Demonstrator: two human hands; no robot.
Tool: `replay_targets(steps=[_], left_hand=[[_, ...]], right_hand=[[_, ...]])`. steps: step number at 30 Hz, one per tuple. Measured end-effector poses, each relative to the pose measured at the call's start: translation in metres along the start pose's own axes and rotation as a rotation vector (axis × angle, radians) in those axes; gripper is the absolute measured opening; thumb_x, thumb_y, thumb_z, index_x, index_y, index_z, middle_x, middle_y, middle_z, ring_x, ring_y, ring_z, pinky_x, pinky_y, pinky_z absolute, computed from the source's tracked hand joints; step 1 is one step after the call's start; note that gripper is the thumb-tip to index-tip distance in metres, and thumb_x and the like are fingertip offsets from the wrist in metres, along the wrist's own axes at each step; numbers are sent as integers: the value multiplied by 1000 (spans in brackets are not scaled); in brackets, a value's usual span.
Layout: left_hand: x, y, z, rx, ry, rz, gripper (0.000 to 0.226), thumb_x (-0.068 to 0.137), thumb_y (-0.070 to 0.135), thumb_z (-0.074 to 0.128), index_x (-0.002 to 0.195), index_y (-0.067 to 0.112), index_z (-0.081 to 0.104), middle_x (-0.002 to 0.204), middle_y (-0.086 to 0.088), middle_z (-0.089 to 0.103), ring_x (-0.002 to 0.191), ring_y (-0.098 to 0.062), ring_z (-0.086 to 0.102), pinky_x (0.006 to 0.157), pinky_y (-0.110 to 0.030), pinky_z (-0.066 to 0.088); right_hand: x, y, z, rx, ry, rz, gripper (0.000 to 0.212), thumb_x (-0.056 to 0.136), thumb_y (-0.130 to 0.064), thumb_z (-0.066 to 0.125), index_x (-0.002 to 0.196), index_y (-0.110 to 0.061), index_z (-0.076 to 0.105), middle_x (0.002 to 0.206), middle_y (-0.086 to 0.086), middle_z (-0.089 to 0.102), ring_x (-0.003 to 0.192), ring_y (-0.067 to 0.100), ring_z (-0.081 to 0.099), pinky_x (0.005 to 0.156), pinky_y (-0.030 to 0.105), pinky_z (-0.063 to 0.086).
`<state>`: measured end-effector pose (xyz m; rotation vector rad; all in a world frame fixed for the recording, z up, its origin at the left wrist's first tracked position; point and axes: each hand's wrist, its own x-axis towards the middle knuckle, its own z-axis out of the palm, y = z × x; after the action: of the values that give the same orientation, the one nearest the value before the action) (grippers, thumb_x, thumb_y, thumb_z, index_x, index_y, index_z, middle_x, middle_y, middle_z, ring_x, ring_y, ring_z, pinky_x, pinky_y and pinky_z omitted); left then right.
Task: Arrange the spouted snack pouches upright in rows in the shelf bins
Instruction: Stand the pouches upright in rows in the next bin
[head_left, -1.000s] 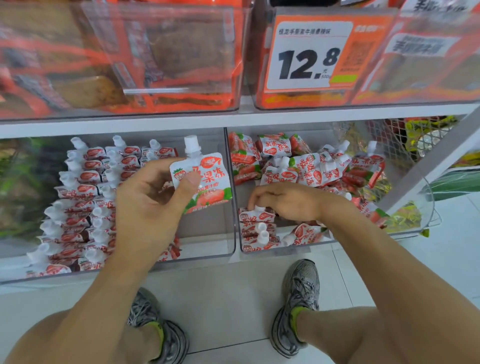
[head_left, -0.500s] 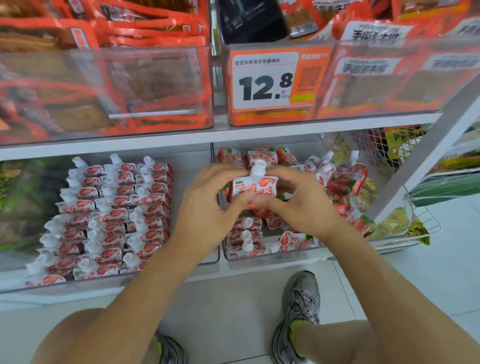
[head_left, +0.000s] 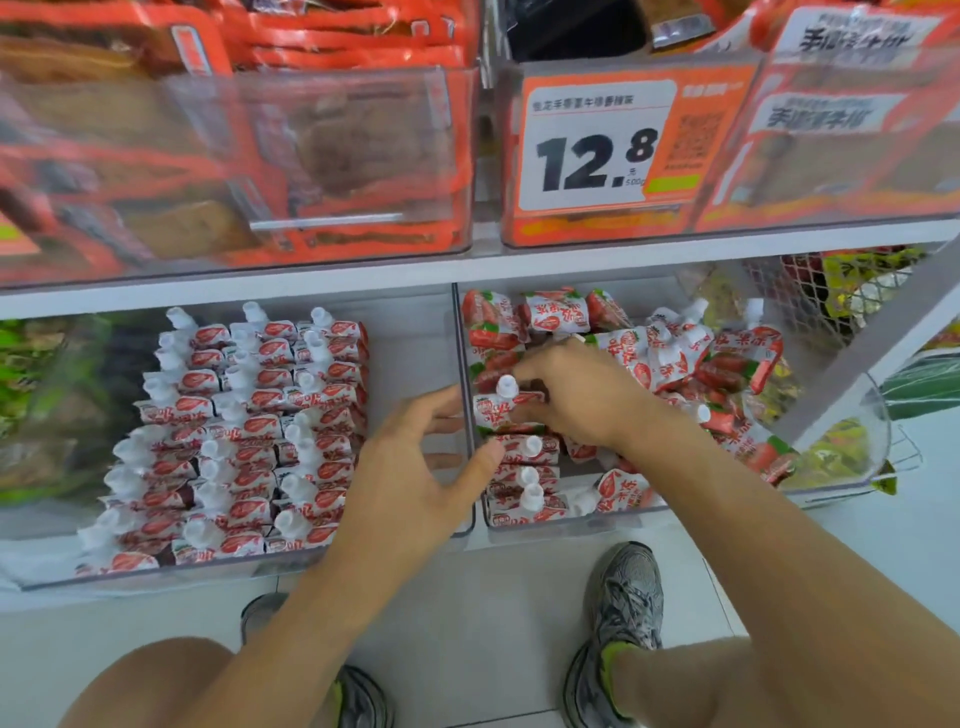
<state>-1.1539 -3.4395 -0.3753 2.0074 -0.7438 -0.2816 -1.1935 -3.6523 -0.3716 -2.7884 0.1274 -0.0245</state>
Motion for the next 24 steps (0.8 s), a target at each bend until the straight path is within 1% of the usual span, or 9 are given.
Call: replay_targets(steps=[3,6,10,13,15,18,19,22,24], left_hand=[[1,0,-1,-12,-3,6,59,77,47,73,131,33,54,118,19,59,106,7,57,81,-25,58],[1,-1,-1,-12,-11,15,59,76,46,73,131,33,54,117,22,57,106,8,56,80,-21,57],[3,1,-3,-17,-21,5,64,73,51,71,132,29,55,119,18,58,106,9,55,79,-18,56],[4,1,-2,-63,-25,-9,60,74,45,75,129,31,56,117,18,58,105,10,55,74,-12,54],[4,1,-2,-92,-30,-26,56,75,41,77,128,33,57,116,19,58,105,10,55,71,-9,52],[3,1,0,-112,-19,-41,56,76,40,77,128,32,56,115,19,59,106,8,56,69,-11,53],[3,1,1,-119,-12,-48,56,76,39,77,127,32,57,114,20,60,105,7,56,69,-11,54],[3,3,4,-138,7,-69,51,76,35,78,123,33,58,112,19,62,103,6,58,68,-12,55],[3,3,5,-147,15,-81,49,77,33,78,122,32,59,111,17,63,103,5,59,68,-13,55]], right_hand=[[7,-4,4,-109,-23,-27,6,79,-24,78,83,-21,76,79,-2,71,75,20,64,60,26,41],[14,-5,12,-222,-65,-37,14,76,-7,72,78,-20,76,71,-3,67,66,20,58,61,30,50],[19,2,7,-169,-249,-14,12,76,-6,67,76,-17,73,73,-2,68,71,18,58,68,39,54],[8,6,-7,13,-374,6,26,83,-2,63,94,-23,74,92,-8,71,82,10,63,75,35,56],[-6,8,-22,247,-242,59,37,87,-1,64,112,-26,71,105,-14,68,90,-1,63,80,23,53],[-16,24,-33,126,205,173,37,87,-17,69,123,-24,63,110,-2,68,95,17,66,85,37,56],[-17,28,-33,18,213,226,46,85,-28,72,129,-23,58,111,2,68,98,24,66,85,42,56],[-17,28,-18,-125,-26,308,80,74,-54,76,138,-20,43,108,8,67,102,31,63,83,45,55],[-14,27,-4,-137,5,315,83,74,-59,74,137,-17,39,101,8,67,96,32,65,77,44,56]])
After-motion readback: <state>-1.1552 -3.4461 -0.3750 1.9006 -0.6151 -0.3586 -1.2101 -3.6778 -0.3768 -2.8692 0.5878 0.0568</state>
